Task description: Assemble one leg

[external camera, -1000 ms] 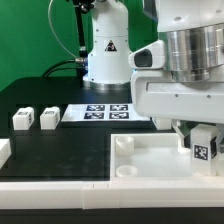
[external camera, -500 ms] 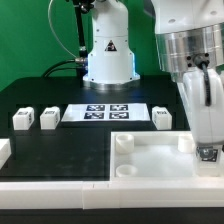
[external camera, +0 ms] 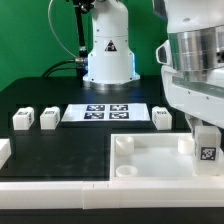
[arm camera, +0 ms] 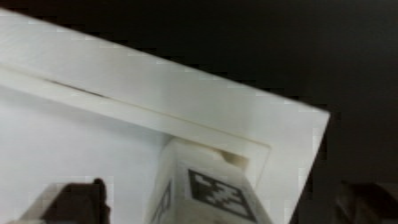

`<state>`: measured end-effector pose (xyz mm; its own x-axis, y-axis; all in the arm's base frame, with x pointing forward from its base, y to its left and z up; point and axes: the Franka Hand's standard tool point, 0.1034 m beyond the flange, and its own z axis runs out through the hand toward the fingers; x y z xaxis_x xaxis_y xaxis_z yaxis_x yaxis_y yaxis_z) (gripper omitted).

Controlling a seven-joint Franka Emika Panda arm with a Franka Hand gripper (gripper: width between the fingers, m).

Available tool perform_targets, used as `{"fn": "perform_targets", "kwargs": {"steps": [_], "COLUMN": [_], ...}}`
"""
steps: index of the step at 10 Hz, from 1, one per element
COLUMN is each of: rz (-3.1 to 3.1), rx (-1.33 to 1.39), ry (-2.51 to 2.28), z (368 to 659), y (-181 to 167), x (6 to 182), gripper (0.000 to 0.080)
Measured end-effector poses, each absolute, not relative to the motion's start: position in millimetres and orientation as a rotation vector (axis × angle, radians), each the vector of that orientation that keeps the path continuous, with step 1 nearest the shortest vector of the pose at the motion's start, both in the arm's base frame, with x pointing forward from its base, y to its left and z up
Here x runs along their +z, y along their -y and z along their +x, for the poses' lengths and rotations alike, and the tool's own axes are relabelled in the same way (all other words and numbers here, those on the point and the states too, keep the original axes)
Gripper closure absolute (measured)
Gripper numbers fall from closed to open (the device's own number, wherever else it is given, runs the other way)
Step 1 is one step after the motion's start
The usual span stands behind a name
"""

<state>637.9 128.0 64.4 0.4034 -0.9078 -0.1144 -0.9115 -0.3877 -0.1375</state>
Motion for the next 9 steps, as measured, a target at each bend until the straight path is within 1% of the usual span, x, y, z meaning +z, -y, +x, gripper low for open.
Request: {"fn": "perform_targets", "kwargs": {"steps": [1,3,5,6,7,8,9], "rz": [-2.552,-2.773,-3.019,-3.062,-3.071,-3.075,-3.069], "rx": [0.017,-0.022,-0.080,-0.090,-0.093,-0.095,-0.093], "ry": [-1.506,-1.111,-0.488,-0.294,-0.201,-0.149,-0.192], "z": [638.0,637.5,638.8,638.4,638.3,638.5,638.4], "y": [-127.1,-124.2,-119.2,-119.6,-119.6,-118.7,-119.0], "x": [64.3,64.6,67.2,66.7,66.4,66.4,66.2], "gripper": [0.0152,0.0150,0.0150,0.0150,0.0150,0.0273,0.0413]}}
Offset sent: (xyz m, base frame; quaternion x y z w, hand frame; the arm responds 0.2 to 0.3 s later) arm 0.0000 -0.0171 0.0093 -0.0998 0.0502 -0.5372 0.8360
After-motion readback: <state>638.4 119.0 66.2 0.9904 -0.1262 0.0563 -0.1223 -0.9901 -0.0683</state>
